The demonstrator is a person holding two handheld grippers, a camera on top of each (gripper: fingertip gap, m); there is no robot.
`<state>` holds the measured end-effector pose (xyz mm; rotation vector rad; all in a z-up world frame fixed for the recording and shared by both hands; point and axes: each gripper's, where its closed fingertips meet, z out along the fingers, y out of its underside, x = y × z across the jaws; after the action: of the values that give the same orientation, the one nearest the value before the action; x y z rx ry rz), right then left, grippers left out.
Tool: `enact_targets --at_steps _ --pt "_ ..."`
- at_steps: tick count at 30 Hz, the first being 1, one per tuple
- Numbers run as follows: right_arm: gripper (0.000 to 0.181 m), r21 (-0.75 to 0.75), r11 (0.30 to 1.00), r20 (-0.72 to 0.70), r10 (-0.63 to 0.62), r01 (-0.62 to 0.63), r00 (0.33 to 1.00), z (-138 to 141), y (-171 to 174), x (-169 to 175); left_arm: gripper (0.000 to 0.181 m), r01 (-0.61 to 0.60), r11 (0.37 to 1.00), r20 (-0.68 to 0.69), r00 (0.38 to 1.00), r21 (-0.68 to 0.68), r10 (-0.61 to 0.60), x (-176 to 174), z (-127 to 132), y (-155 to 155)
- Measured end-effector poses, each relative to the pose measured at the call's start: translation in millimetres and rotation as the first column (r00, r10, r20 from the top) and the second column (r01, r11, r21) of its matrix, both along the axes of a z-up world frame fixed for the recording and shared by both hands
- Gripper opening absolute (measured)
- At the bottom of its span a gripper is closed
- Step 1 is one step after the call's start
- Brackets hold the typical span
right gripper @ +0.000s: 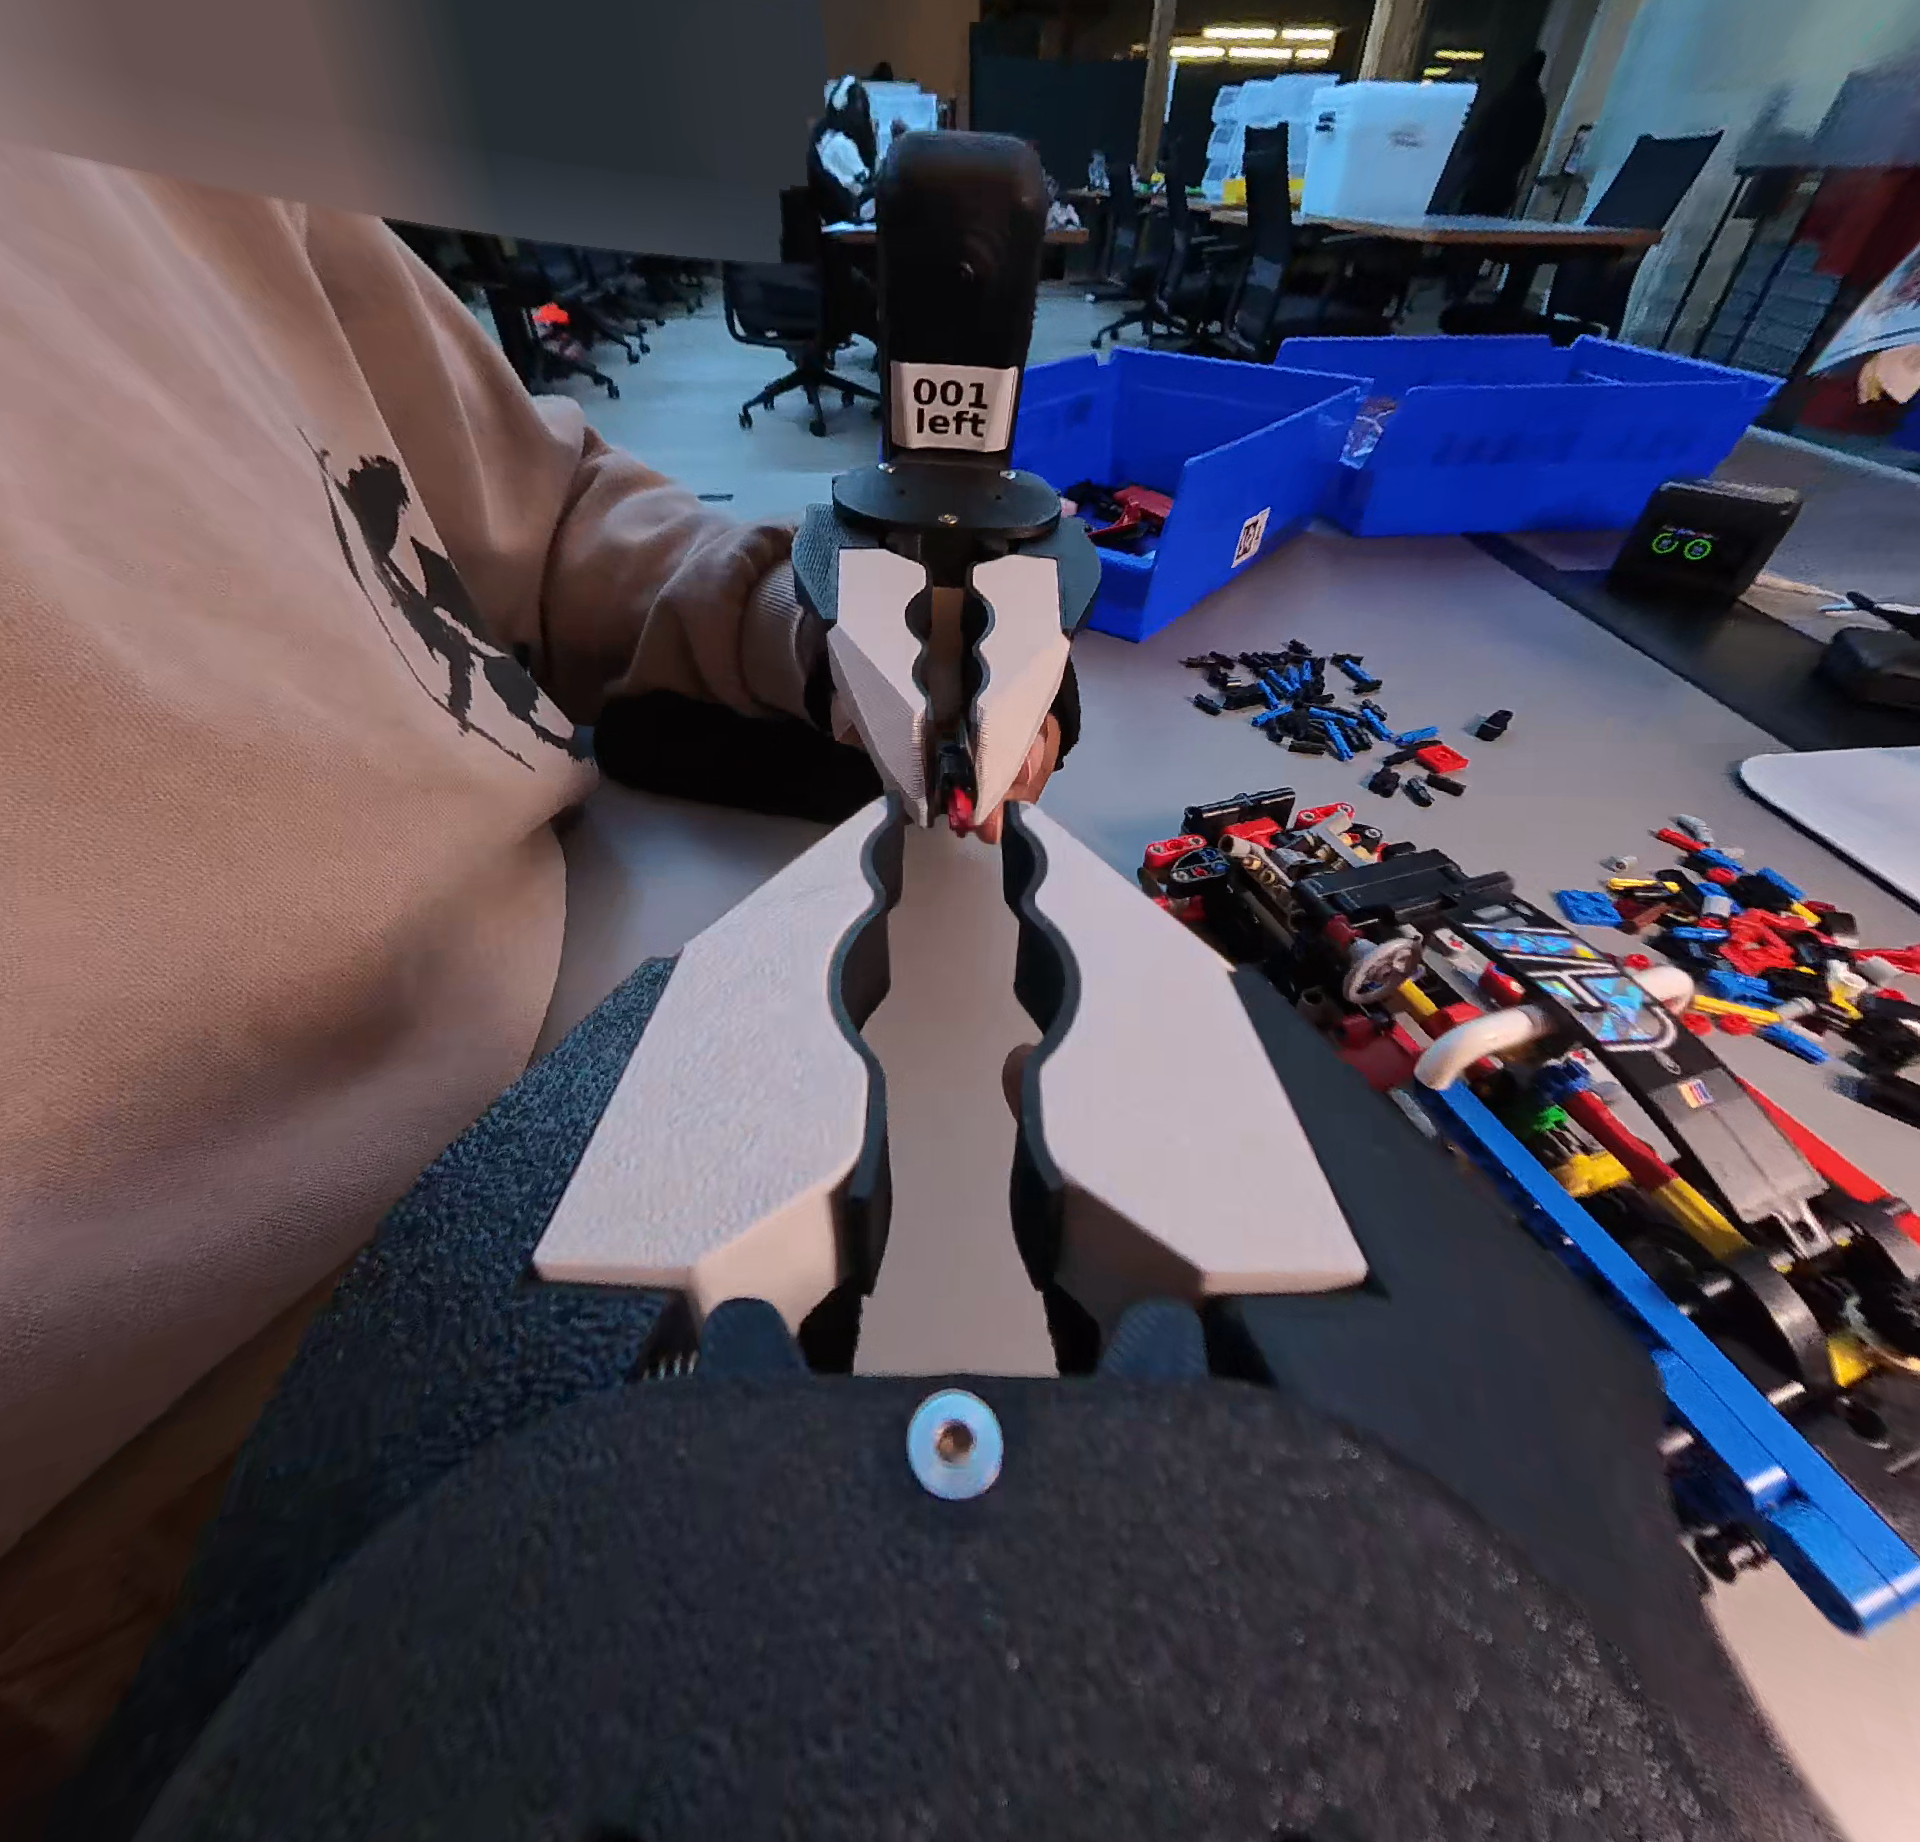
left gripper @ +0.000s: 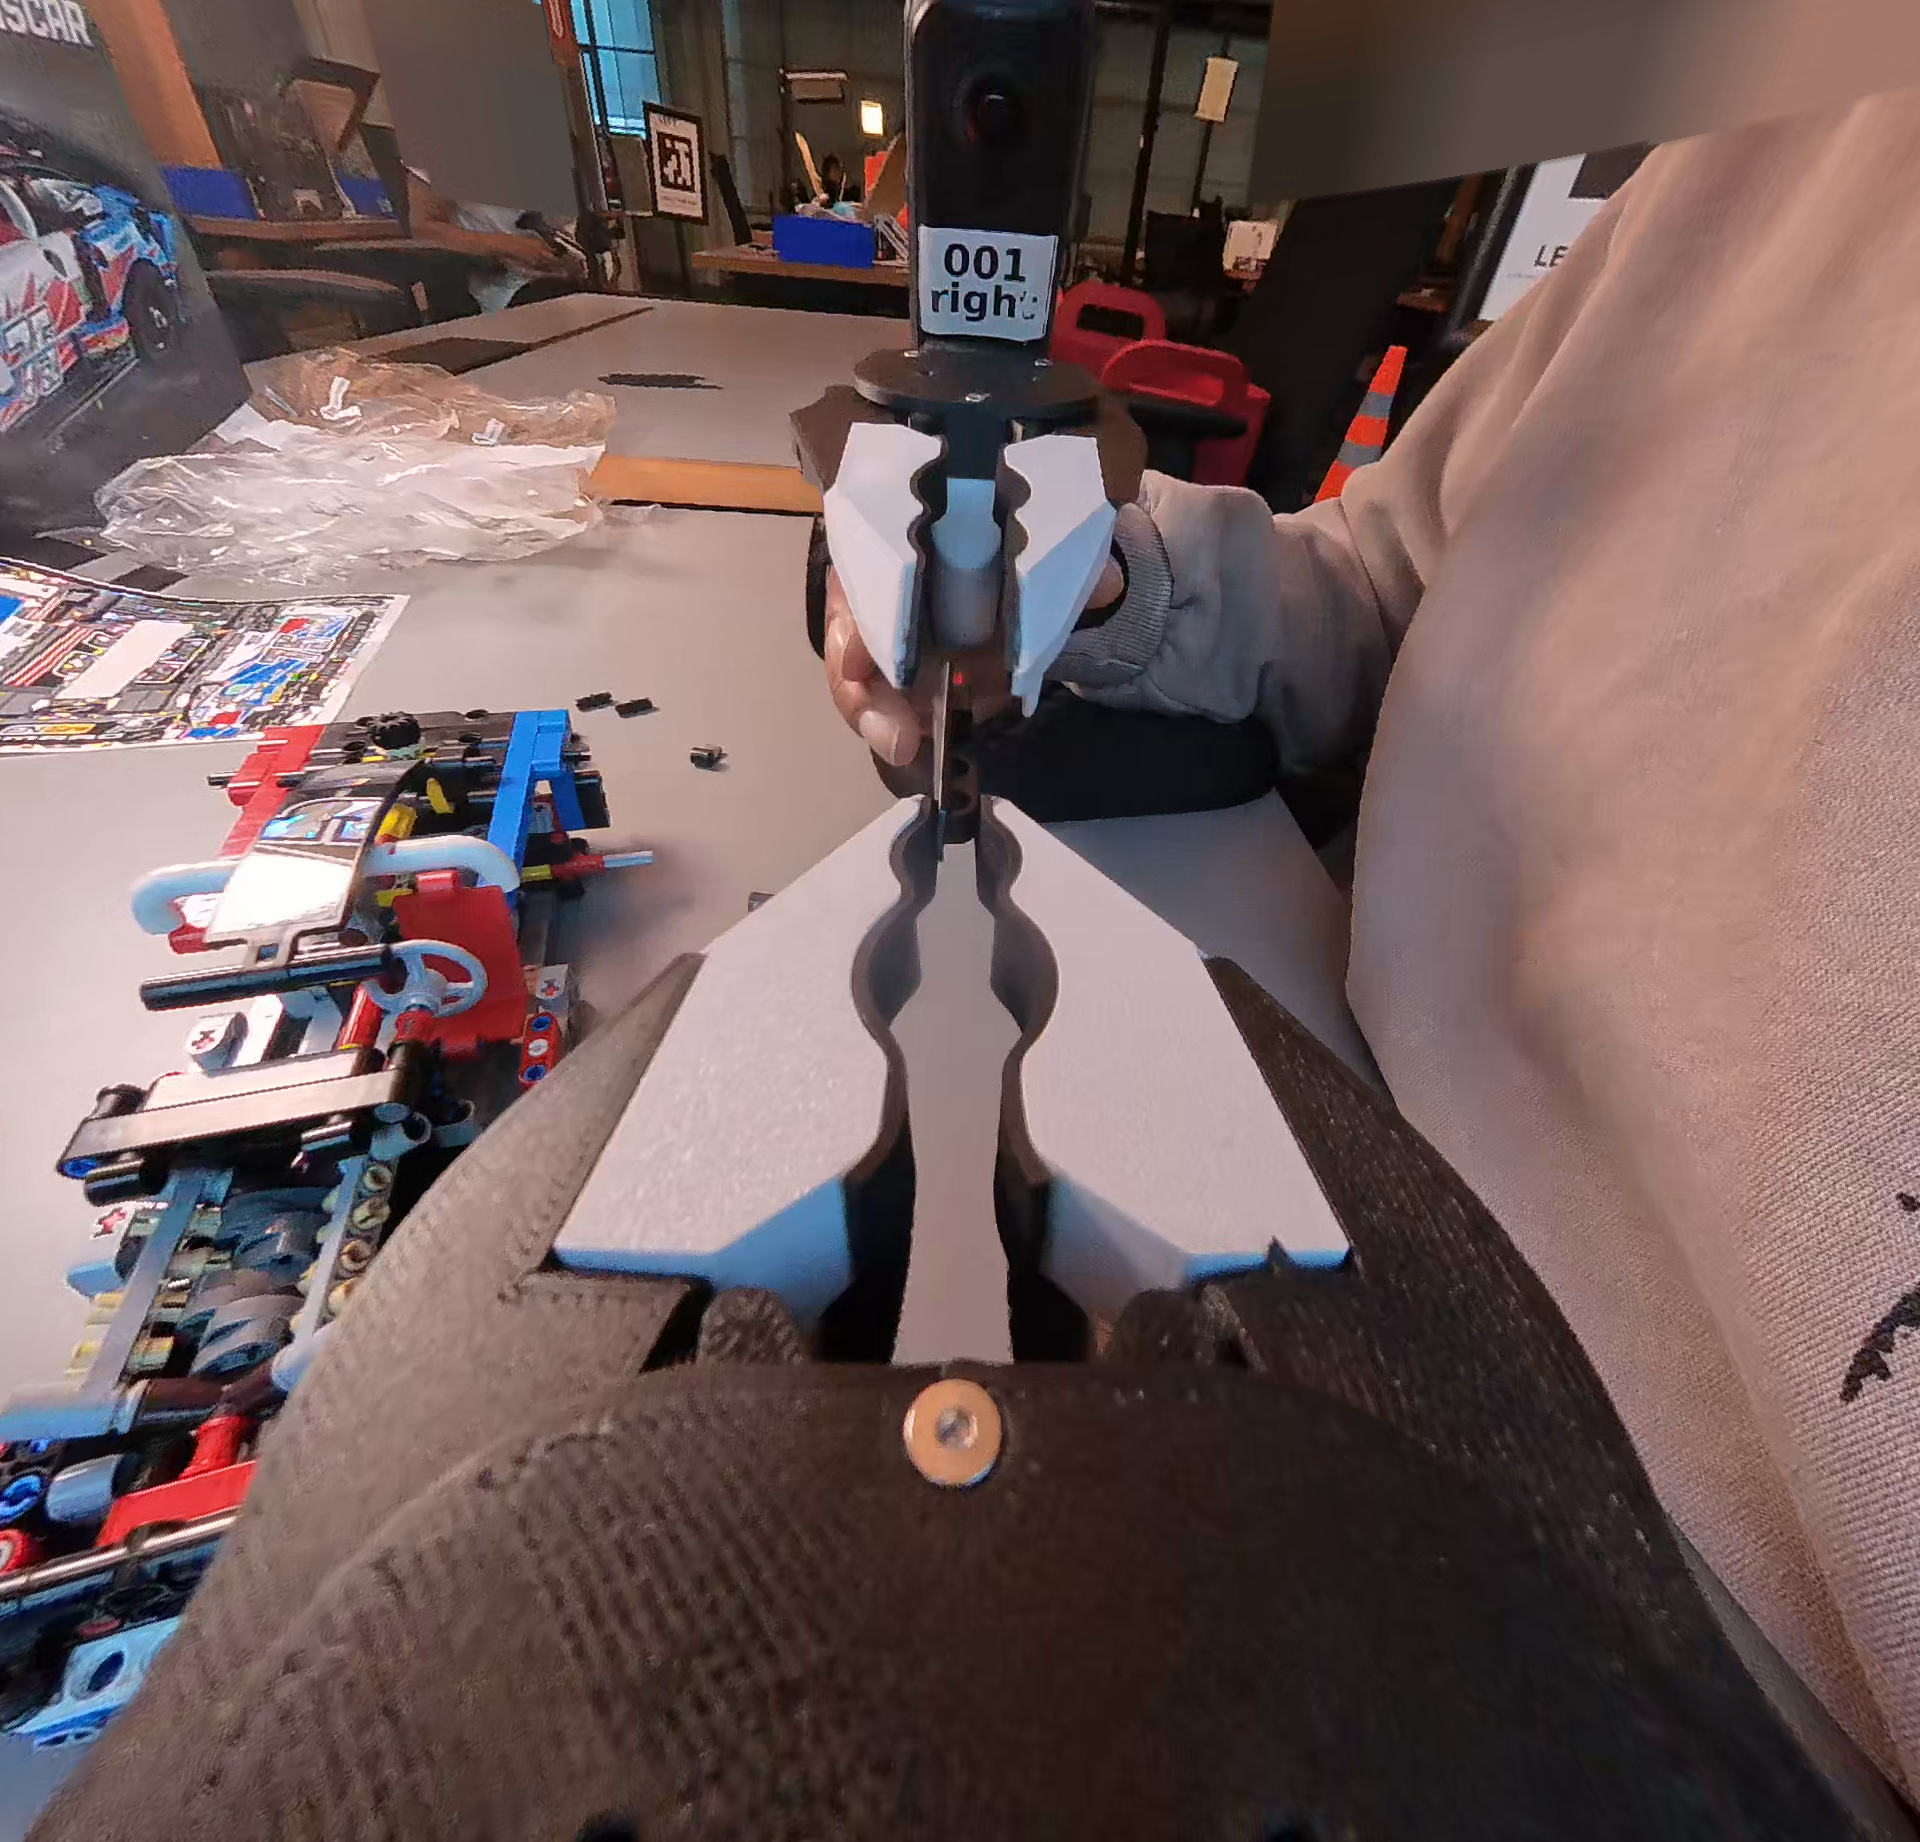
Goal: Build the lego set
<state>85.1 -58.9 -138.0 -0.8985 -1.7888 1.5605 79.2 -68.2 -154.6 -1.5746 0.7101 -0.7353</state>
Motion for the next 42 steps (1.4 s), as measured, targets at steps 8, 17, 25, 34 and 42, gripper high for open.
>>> enact_targets --at_steps 8,17,25,34,42 --pt "0.002 0.009 1.000 0.011 0.010 -0.010 1.000 -5.7 -2.3 0.5 0.005 0.015 1.000 0.002 1.000 -0.007 -0.015 4.0 -1.5 -0.5" --pt "0.002 0.007 1.000 0.043 0.021 -0.021 0.999 -11.2 -2.4 0.8 0.009 0.029 0.999 0.027 0.999 -0.042 -0.028 3.9 -3.2 -2.2" --pt "0.002 0.023 0.999 0.062 0.022 -0.024 0.998 -15.8 -4.0 0.5 0.005 0.024 0.998 0.018 1.000 -0.056 -0.023 3.8 -6.6 -1.5" --pt "0.002 0.055 0.997 0.109 0.045 -0.051 0.993 -29.5 -10.5 3.4 0.005 0.053 0.993 -0.061 0.996 -0.106 -0.060 9.4 -22.9 -5.4" --pt "0.000 0.060 0.996 0.114 0.066 -0.073 0.991 -32.1 -24.3 -0.8 0.005 0.067 0.988 -0.185 0.978 -0.136 -0.092 26.7 -44.1 -4.8"
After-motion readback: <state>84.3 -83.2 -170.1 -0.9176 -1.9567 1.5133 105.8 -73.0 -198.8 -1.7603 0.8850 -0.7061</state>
